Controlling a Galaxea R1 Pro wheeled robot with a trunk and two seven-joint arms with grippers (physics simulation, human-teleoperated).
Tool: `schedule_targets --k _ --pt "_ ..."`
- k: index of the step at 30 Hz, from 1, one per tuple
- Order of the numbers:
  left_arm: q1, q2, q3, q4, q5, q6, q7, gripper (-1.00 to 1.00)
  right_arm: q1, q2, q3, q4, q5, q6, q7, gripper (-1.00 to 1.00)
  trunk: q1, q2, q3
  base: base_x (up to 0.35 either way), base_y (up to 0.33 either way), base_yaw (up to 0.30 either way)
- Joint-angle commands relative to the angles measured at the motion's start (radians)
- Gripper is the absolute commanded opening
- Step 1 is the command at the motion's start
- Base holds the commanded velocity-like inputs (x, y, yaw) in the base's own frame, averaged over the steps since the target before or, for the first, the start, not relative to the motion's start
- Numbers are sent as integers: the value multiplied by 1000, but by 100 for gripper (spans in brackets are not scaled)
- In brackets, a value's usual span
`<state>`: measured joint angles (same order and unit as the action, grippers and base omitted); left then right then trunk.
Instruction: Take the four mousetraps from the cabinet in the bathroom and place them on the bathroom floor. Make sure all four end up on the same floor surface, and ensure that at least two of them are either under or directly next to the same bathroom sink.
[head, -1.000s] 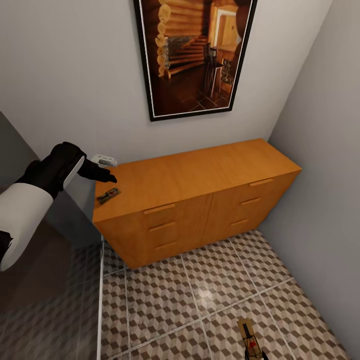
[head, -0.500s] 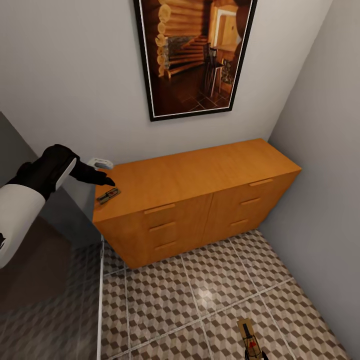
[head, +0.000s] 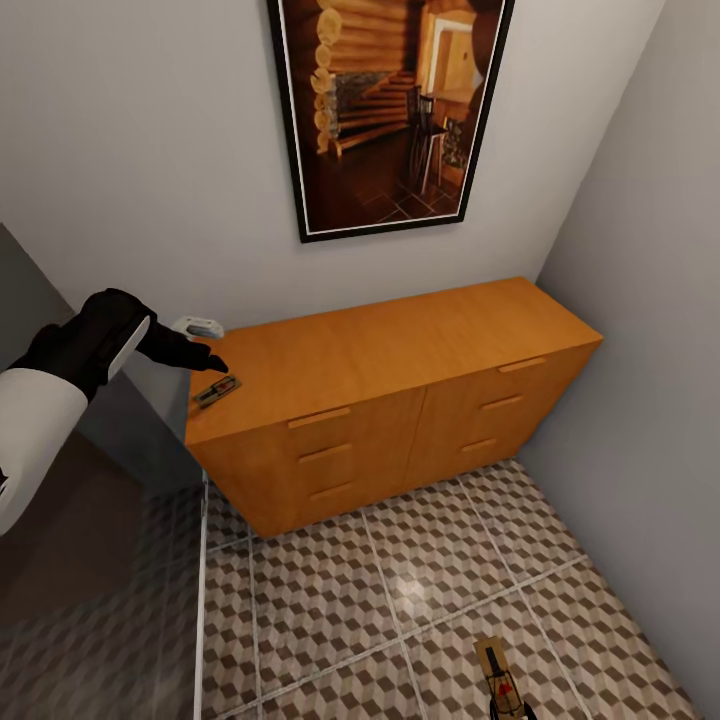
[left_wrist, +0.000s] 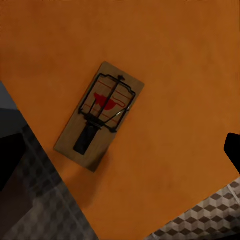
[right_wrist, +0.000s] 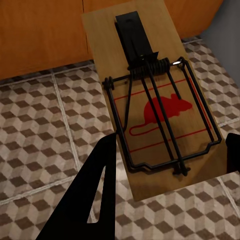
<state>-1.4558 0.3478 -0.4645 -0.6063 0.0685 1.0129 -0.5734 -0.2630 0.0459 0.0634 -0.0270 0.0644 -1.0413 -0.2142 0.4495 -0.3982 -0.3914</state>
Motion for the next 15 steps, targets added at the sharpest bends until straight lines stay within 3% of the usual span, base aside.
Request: schedule_targets --k 1,15 --pt "-1 2 -6 -1 7 4 -1 100 -1 0 6 1 5 -2 -10 -100 1 -2 -2 0 0 0" --pt "-1 2 -6 -1 7 3 -34 100 -1 0 6 1 5 -2 -10 -100 1 -2 -2 0 0 0"
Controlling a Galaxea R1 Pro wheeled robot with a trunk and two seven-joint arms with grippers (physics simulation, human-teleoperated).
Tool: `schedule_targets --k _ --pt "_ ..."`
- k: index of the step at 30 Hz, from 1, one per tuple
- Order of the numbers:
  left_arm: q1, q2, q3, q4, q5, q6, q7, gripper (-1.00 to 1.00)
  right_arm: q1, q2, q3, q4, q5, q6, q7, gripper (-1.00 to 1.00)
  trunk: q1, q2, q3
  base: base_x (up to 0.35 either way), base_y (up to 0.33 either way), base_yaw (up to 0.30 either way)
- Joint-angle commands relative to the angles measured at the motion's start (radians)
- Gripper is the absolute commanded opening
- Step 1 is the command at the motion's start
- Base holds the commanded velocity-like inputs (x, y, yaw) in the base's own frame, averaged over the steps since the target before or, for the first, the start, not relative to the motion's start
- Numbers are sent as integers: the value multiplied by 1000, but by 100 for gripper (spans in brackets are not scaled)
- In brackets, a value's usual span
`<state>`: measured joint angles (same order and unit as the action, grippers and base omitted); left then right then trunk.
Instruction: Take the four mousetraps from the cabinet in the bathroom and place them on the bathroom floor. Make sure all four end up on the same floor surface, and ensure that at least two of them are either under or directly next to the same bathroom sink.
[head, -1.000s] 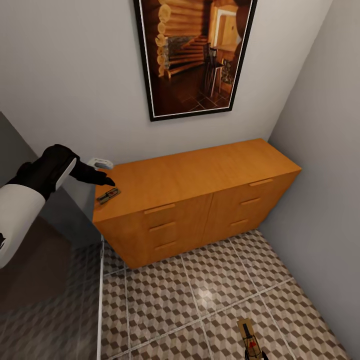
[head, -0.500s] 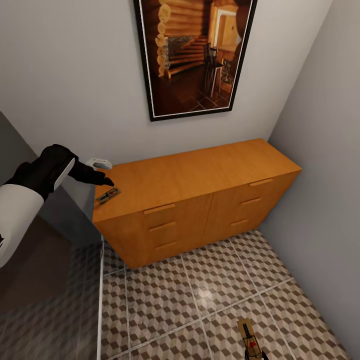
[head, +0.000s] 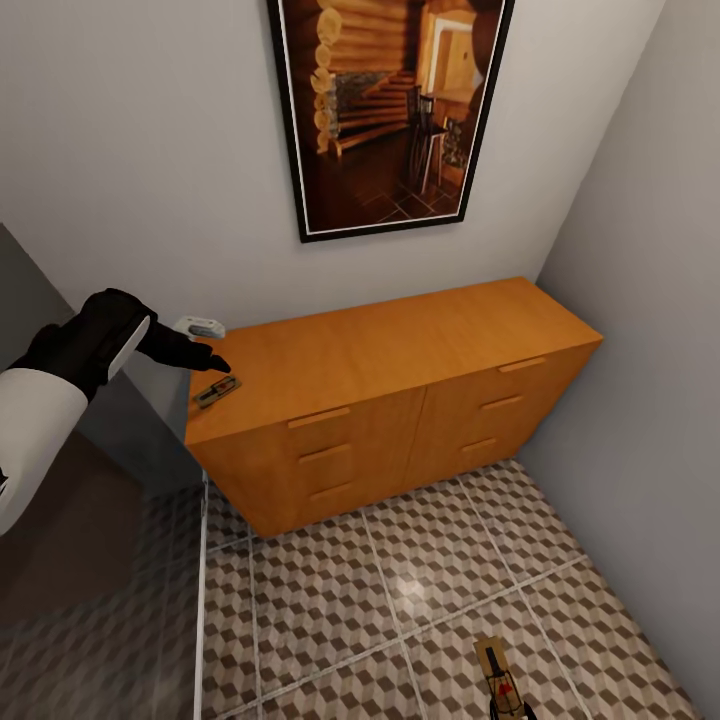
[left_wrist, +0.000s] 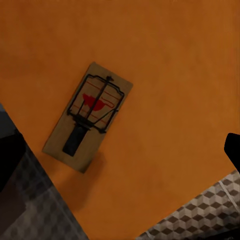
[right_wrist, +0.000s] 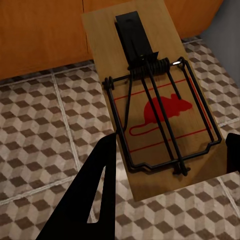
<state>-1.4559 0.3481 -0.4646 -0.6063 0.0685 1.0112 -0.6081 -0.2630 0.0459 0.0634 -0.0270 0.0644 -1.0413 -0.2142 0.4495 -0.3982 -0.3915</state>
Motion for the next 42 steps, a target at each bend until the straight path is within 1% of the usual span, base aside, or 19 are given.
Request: schedule_targets --k 1,18,42 --pt "-1 2 -6 -1 7 4 1 100 -1 0 6 1 5 -2 -10 -100 1 -2 -2 0 0 0" --pt "-1 2 -6 0 7 4 1 100 -1 0 6 1 4 -2 -10 -100 1 -2 -17 0 0 0" --pt "-1 2 -7 0 7 4 1 100 -1 0 6 1 4 -2 -10 -100 1 -2 -19 0 0 0"
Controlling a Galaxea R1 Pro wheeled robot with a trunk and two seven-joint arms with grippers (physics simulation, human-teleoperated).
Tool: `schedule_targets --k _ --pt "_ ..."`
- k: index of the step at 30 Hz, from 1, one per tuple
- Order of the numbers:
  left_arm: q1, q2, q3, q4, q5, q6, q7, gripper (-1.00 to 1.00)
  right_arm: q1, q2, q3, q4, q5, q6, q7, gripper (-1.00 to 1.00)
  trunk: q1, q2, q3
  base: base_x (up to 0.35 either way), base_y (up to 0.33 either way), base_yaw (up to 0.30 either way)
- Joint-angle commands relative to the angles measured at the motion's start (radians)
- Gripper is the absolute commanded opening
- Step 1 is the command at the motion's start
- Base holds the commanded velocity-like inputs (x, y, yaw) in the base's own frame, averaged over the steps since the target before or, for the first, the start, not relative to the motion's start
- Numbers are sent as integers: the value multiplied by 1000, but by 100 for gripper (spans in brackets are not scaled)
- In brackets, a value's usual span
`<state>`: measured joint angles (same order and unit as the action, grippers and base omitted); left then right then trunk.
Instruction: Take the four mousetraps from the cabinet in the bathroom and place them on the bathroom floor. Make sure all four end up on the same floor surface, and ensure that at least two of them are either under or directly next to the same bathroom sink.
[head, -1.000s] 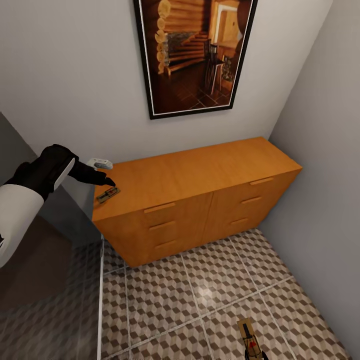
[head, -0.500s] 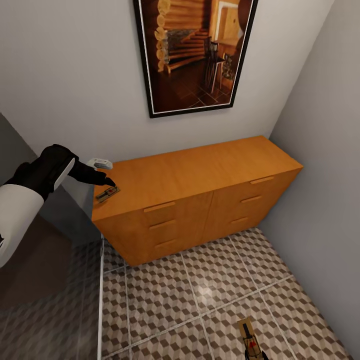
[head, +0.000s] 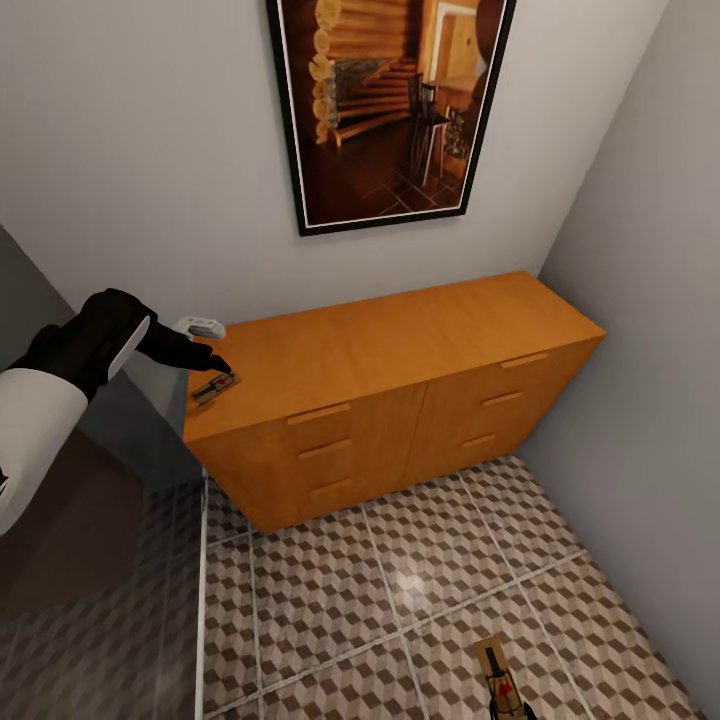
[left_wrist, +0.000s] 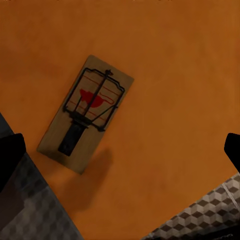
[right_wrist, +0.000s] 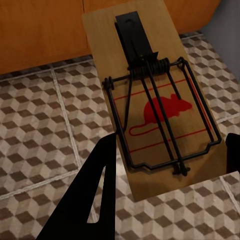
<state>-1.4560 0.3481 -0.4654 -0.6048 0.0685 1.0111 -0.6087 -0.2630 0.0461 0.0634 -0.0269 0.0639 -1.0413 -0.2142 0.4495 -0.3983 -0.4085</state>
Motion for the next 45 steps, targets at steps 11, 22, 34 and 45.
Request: schedule_targets --k 11,22,34,45 --pt "-1 2 -7 -1 7 4 1 100 -1 0 6 1 5 -2 -10 -100 1 -2 -2 0 34 0" --pt "-1 2 -7 -1 7 4 1 100 -1 0 6 1 5 -2 -10 -100 1 -2 -2 0 14 0" --pt "0 2 -7 -1 7 4 1 100 -1 0 6 1 5 -2 -10 -100 1 -2 -2 44 23 0" --pt "0 1 -7 -1 7 4 1 100 -1 1 7 1 5 -3 -10 -100 1 -2 -2 82 0 0"
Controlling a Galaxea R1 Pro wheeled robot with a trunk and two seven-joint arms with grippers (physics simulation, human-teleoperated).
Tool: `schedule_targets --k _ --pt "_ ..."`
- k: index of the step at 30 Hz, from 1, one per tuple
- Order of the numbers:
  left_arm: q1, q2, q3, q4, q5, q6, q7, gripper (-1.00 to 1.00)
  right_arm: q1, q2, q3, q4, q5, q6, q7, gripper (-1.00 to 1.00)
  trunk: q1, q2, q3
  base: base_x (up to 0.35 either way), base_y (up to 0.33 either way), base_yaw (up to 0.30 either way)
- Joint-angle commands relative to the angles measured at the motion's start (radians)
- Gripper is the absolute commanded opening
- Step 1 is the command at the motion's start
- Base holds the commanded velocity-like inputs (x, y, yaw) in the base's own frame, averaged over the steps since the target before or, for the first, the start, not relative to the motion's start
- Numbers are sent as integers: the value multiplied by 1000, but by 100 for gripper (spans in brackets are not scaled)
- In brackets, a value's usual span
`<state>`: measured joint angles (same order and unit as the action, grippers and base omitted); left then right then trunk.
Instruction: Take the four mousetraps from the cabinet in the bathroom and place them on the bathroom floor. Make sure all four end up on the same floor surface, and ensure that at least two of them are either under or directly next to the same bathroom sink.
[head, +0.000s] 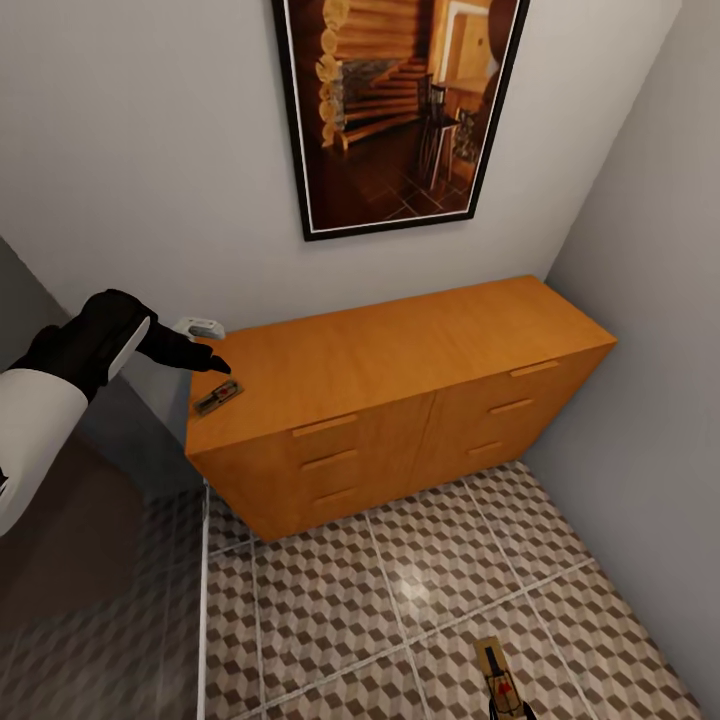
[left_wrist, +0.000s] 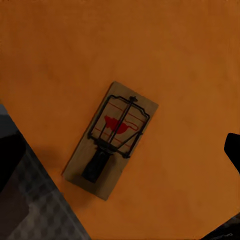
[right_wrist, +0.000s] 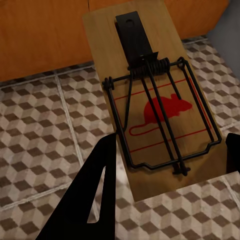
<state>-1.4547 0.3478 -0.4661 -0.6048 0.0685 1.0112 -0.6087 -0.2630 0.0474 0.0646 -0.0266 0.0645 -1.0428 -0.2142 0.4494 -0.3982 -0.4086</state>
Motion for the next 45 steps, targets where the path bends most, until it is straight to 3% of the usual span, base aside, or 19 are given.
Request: schedule_targets --k 1,45 --pt "-1 2 -6 -1 7 4 1 100 -1 0 5 1 5 -2 -10 -100 1 -2 -2 34 0 0" --pt "7 0 -8 -1 7 3 0 100 -1 0 6 1 5 -2 -10 -100 1 -2 -16 1 0 0"
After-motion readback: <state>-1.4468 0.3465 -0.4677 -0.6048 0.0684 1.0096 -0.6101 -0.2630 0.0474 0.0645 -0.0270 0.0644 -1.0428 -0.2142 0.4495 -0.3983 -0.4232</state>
